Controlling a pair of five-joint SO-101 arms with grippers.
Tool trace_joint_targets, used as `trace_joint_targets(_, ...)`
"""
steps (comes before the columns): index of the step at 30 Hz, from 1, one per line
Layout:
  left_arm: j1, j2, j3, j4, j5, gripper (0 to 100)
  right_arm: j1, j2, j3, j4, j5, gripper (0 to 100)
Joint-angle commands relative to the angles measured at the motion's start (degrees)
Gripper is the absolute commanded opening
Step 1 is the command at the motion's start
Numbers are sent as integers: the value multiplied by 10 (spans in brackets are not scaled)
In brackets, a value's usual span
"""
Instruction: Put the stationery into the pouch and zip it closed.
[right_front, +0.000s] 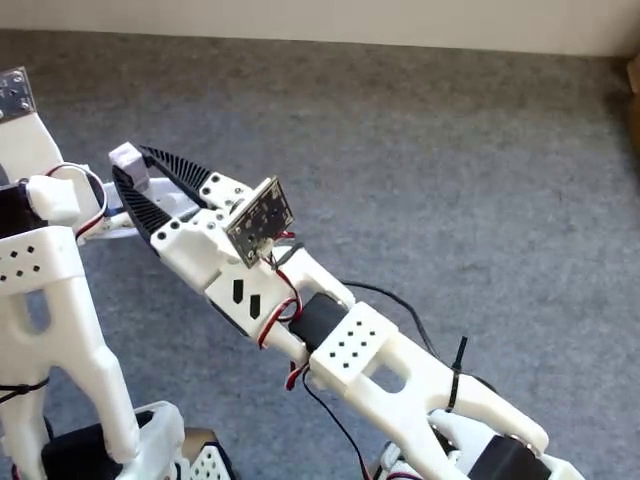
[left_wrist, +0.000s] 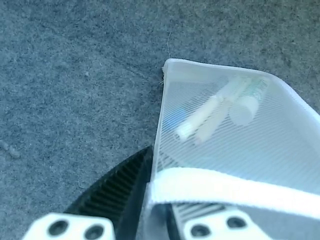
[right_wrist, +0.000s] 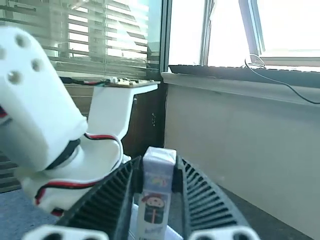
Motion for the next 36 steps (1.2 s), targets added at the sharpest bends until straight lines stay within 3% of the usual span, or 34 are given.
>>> trace_joint_targets(1, -8, 6, 4, -12, 4, 11, -7, 18, -7, -5, 6, 40)
trace_joint_targets(6, -8, 6, 4, -12, 4, 11, 7, 70, -11, -7, 25, 40)
trace_joint_targets(13, -8, 7, 4, -12, 4, 11, 12, 87, -6, -2, 228, 42)
trace_joint_targets(20, -8, 7, 4, -13, 4, 11, 22, 88, -6, -1, 232, 59)
trace_joint_targets(26, -8, 8, 4, -13, 4, 11, 24, 86, -6, 0, 231, 223)
trace_joint_targets(36, -8, 8, 4, -13, 4, 11, 24, 27, -6, 47, 230, 224)
